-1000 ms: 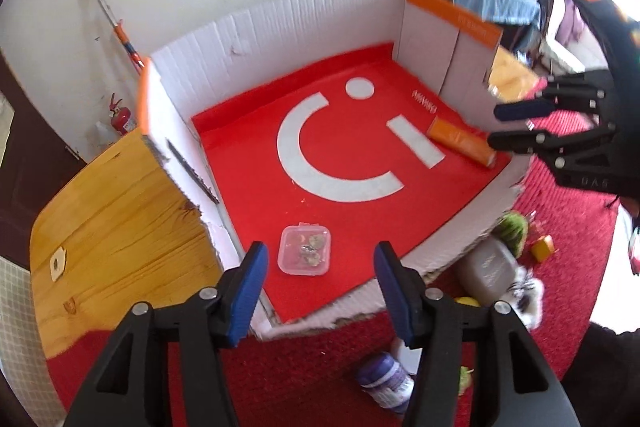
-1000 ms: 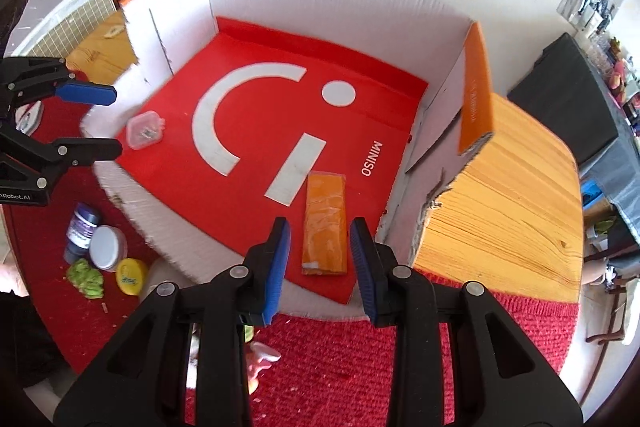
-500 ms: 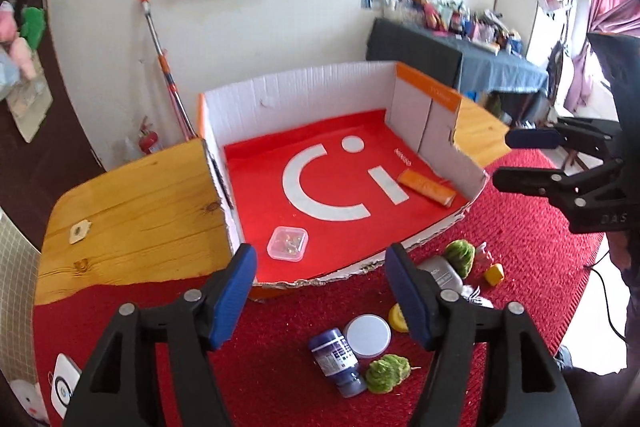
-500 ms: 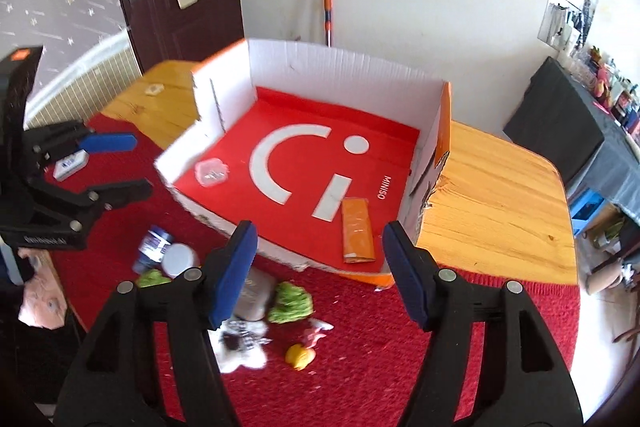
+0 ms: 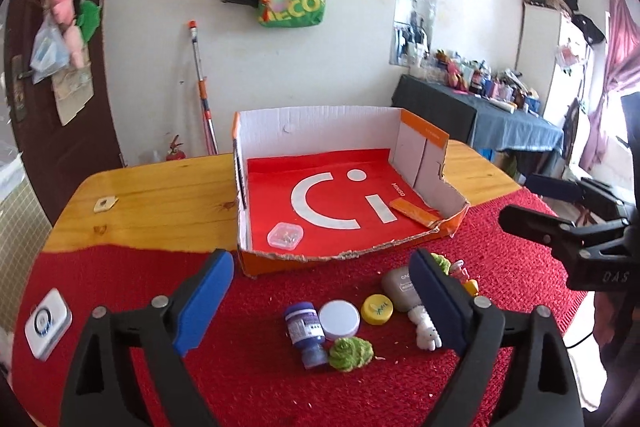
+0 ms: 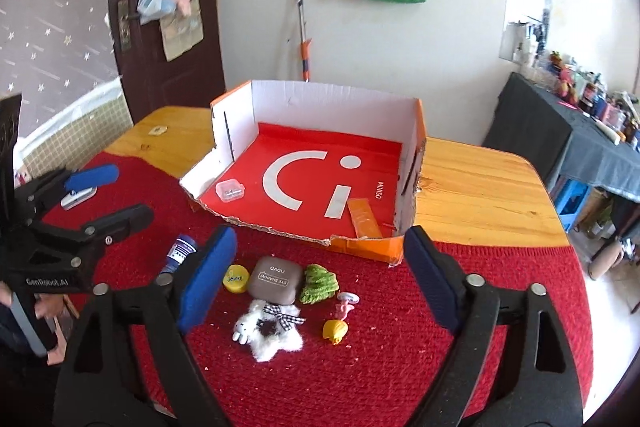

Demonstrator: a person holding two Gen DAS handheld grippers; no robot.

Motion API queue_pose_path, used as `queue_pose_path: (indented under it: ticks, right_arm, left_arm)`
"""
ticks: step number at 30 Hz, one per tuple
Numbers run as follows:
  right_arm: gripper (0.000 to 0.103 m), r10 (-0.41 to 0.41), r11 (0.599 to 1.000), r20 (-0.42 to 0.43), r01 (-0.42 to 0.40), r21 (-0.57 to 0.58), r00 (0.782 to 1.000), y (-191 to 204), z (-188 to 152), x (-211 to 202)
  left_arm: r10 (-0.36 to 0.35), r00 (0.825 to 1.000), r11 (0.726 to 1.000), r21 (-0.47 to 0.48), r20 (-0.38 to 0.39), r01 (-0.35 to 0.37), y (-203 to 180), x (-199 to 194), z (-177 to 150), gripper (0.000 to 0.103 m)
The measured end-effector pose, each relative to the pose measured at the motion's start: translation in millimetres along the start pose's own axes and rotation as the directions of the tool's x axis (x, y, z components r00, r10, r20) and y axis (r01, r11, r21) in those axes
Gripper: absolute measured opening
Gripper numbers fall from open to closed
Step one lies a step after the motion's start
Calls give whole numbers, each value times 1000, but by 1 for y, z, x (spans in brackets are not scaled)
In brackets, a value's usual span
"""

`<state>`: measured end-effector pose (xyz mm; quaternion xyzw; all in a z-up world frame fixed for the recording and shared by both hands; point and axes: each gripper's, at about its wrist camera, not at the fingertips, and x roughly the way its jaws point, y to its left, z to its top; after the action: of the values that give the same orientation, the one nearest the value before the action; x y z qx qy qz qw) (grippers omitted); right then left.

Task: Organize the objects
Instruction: 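Open both tools to release the items and lift them out of the box, then grasp the purple-lidded bottle with the left tool while the right tool grasps the pink-and-yellow toy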

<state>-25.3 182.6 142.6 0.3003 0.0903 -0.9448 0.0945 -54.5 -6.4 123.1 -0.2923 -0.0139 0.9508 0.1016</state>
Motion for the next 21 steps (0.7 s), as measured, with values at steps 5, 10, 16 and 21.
queue_pose_path:
  ticks: [5,10,16,21]
  right_arm:
    - [87,-35,998,9,34,45,999,3,-18,3]
    - [87,-72,994,15,71,84,997,5,-43,11]
    - [87,-93,987,-57,100,127,994,1,-71,31]
    - [87,-79,985,-104,94,141,991,-1,-83,43]
  left_arm:
    - [32,999,998,-54,11,-32,-1,-2,-17,97]
    - [34,999,996,-81,-13,-35,-3,0,-37,98]
    - [35,997,993,-111,-68,-42,-3,13,-59,98]
    - [30,994,991,-129,-105,-43,-3,23,-70,98]
